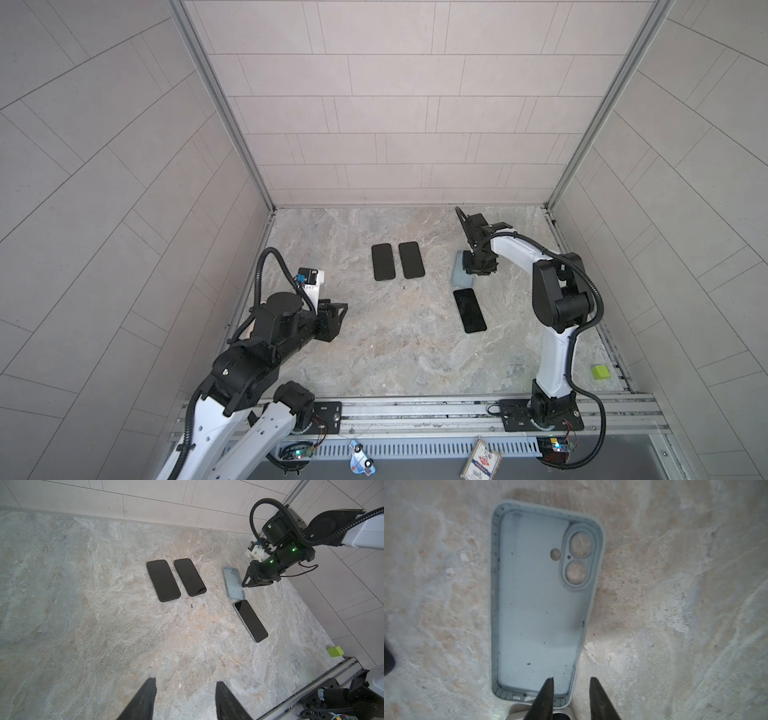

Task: Put the phone into the phone case
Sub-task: 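Lift the light blue case with the right gripper while the left moves inward, then lower the light blue case onto the table center and open the right gripper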

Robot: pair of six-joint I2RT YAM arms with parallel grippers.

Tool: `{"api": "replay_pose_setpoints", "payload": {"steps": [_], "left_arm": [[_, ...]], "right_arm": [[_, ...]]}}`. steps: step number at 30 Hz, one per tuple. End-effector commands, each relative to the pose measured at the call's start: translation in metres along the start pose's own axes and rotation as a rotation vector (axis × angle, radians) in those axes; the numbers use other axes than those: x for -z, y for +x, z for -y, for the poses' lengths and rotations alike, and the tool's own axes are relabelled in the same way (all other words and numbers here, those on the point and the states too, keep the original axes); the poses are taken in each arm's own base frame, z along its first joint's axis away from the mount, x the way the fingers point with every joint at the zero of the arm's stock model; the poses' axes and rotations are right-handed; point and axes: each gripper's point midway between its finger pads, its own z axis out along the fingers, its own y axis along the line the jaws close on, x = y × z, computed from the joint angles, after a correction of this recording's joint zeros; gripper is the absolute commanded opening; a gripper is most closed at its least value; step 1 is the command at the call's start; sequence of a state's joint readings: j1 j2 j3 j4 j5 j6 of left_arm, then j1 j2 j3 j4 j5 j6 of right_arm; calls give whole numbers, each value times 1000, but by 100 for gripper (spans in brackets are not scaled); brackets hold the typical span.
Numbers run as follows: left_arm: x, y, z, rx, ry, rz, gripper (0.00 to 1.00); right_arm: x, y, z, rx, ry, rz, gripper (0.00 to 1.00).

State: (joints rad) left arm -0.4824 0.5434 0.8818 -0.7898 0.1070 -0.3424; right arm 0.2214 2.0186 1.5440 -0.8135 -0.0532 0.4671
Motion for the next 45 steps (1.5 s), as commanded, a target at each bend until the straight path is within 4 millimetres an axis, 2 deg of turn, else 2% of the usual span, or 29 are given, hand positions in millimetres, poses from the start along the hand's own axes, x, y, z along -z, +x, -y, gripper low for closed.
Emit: {"api": "replay_pose_setpoints", "payload": {"steps": [1,9,13,17,20,23,25,29,33,38,41,45], "left_arm": [[-2,-2,-2,-8,-9,11,52],[-3,-1,-3,-6,-13,8,52],[-4,-1,-3,-8,-14,6,52],[-5,-1,-3,-6,-19,-2,52],[-11,2,-1,5,-5,-28,53],[-27,12,10,49,48,-115,53],[-38,19,22,78,114,-173,53],[-51,22,28,107,141,-201,55],[-56,19,31,140,161,-179,55],[-63,24,34,184,183,-190,55],[-64,26,35,198,192,-193,55],[-64,28,35,206,192,-193,55]], "right_arm": [[-12,-2,-1,-6,5,-3,31],[-33,10,1,-19,3,-52,25],[-32,14,-5,-17,-39,-47,16],[-14,12,-10,-5,-83,1,10],[11,10,-25,42,-135,49,8],[41,17,-46,121,-181,100,7],[57,29,-62,181,-207,126,7],[75,69,-93,301,-245,132,7],[74,117,-116,436,-264,110,7],[63,167,-127,690,-205,88,8],[61,188,-136,786,-242,58,9],[61,204,-145,897,-294,25,10]]}}
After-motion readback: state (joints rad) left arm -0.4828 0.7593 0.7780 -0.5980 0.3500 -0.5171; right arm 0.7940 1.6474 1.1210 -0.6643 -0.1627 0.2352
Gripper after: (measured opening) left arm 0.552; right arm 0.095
